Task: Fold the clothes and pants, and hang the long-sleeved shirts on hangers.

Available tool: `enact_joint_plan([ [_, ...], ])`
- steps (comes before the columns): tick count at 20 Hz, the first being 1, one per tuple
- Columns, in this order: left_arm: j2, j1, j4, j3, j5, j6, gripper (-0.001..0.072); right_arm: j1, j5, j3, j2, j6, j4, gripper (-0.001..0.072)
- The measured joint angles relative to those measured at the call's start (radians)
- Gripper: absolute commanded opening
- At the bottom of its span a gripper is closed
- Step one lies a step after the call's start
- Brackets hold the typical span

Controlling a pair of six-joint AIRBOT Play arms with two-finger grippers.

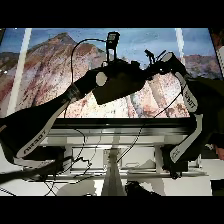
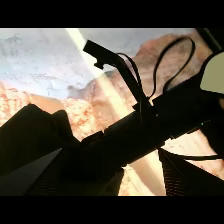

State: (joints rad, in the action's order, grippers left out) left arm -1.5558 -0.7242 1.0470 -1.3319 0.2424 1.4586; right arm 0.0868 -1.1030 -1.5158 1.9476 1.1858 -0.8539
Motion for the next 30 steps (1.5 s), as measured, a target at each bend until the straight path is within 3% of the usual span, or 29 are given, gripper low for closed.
enact_joint_plan([
  [3, 0.05, 0.046, 0.15, 0.0, 0.11, 0.0, 0.0712, 0.016, 0.045, -0.034, -0.015, -0.016, -0.008, 0.0008],
  [6, 0.134, 0.115, 0.312, 0.0, 0.227, 0.0, 0.0712, -0.016, 0.063, -0.082, -0.08, 0.042, -0.075, 0.0008],
  [11, 0.277, 0.24, 0.435, 0.0, 0.401, 0.0, 0.0711, -0.154, 0.004, -0.119, -0.306, 0.294, -0.303, 0.0008],
  [17, 0.337, 0.25, 0.438, 0.0, 0.467, 0.007, 0.0712, -0.411, -0.234, -0.126, -0.647, 0.636, -0.642, 0.0008],
  [22, 0.345, 0.183, 0.434, 0.0, 0.477, 0.008, 0.0713, -0.674, -0.426, -0.126, -0.857, 0.774, -0.864, 0.0018],
  [23, 0.346, 0.169, 0.433, 0.0, 0.48, 0.008, 0.0713, -0.737, -0.46, -0.125, -0.885, 0.787, -0.898, 0.0124],
  [24, 0.346, 0.157, 0.433, 0.0, 0.48, 0.008, 0.0714, -0.798, -0.492, -0.125, -0.905, 0.797, -0.926, 0.035],
  [25, 0.346, 0.146, 0.433, 0.0, 0.48, 0.008, 0.0714, -0.849, -0.515, -0.125, -0.919, 0.801, -0.946, 0.0527],
  [26, 0.346, 0.139, 0.433, 0.0, 0.481, 0.008, 0.0714, -0.895, -0.539, -0.125, -0.929, 0.806, -0.956, 0.0588],
  [30, 0.346, 0.126, 0.433, 0.0, 0.481, 0.008, 0.0714, -1.02, -0.584, -0.124, -0.949, 0.816, -0.962, 0.0563],
])
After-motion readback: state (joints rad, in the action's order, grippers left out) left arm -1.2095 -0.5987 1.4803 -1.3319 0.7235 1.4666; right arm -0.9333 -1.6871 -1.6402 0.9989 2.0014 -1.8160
